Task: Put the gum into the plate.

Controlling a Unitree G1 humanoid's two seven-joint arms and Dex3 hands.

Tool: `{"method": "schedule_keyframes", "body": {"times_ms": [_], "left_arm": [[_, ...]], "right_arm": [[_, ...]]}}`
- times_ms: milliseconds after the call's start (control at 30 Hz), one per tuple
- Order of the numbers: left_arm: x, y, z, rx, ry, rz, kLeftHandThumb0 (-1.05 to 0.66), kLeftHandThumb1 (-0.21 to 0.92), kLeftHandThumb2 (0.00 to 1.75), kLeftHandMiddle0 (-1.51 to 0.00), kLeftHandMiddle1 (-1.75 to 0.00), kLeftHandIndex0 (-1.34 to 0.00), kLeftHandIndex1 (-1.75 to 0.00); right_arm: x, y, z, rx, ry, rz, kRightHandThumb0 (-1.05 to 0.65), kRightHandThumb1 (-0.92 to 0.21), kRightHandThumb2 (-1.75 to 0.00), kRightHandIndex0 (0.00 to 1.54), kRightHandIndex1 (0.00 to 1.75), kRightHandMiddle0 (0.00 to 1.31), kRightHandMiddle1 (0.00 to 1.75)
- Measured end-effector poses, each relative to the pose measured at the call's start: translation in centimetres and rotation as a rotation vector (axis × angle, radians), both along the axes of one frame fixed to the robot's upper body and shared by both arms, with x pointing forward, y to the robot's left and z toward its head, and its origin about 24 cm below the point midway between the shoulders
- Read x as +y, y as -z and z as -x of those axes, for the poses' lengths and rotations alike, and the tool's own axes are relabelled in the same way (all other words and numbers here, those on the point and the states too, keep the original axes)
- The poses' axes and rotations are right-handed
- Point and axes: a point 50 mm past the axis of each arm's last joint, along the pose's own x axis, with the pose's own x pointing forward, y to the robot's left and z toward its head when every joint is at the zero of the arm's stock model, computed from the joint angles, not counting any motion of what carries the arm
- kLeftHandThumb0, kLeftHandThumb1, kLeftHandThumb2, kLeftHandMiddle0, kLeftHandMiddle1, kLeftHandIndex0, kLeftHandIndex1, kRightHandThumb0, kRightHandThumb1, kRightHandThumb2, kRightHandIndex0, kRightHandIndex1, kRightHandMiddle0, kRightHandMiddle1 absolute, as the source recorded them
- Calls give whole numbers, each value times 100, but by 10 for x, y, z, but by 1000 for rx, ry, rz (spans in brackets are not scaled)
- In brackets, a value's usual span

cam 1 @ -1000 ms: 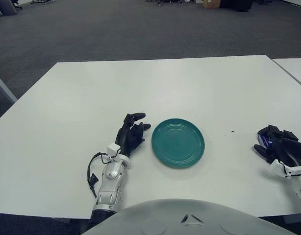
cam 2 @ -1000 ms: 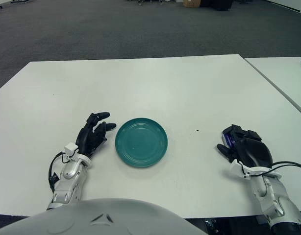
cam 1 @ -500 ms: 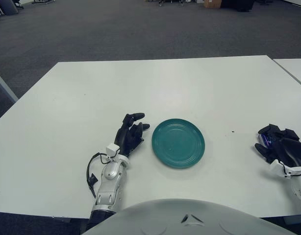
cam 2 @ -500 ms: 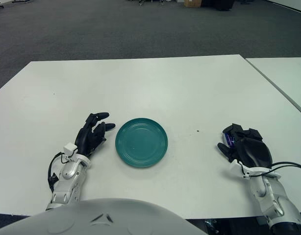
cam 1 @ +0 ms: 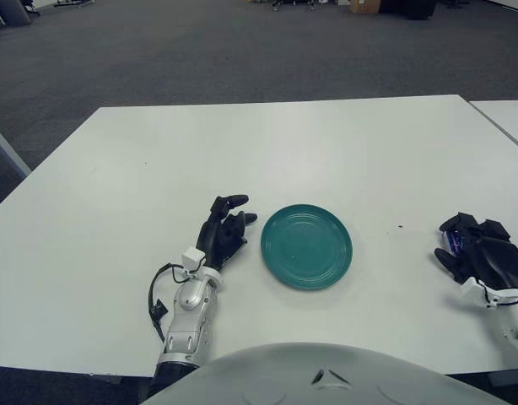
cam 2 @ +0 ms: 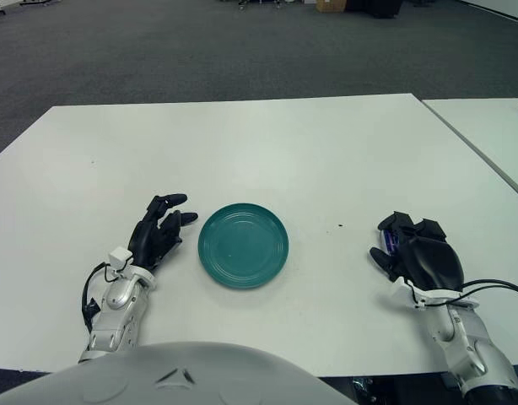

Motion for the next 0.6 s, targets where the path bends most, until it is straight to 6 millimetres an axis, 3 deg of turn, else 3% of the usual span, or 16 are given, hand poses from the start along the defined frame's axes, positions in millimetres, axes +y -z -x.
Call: {"method": "schedule_keyframes", "body": {"times_ms": [367, 600], "left_arm": [[-1, 1, -2, -4, 4, -6, -62, 92, 70, -46, -109, -22, -127], [0, 1, -3, -9, 3, -12, -61, 92, 70, -45, -109, -22, -127]], "right_arm": [[20, -17, -3, -28, -30, 26, -42, -55, -102, 69, 175, 44, 175], [41, -46, -12, -118, -111, 97, -42, -55, -102, 70, 175, 44, 175]]}}
